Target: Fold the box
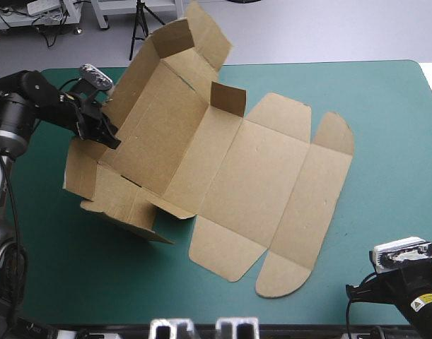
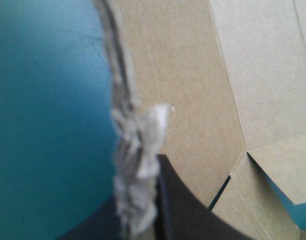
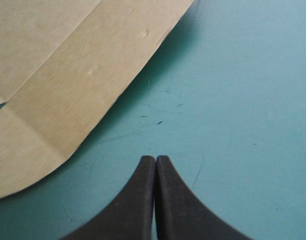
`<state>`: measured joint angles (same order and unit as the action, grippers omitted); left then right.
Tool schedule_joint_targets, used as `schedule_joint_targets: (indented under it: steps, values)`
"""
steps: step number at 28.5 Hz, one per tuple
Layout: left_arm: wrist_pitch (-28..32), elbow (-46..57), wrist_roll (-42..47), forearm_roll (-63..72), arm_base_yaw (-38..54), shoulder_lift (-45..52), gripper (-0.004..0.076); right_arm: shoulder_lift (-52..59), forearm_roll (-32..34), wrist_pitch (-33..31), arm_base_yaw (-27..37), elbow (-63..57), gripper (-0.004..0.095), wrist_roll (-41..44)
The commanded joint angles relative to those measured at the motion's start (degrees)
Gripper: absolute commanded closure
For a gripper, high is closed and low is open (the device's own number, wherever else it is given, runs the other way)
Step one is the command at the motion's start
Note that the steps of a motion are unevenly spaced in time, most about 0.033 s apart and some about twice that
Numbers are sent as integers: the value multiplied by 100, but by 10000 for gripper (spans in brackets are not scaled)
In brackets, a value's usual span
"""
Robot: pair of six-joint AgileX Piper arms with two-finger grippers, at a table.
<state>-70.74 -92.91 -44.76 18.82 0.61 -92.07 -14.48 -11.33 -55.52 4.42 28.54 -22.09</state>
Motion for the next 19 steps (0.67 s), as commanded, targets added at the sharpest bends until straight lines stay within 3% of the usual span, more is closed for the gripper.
schedule_joint_targets:
  steps: [1,11,19]
  values:
    - [90,-359,-141,-818,-778,266,732,-51,-137,291,-18,128,926,10]
    - [1205,-359,-141,-2203,-2470,276,732,-51,-137,291,-18,128,925,10]
    - [1643,-359,-277,-3192,-3529,276,732,-122,-137,243,-18,172,925,10]
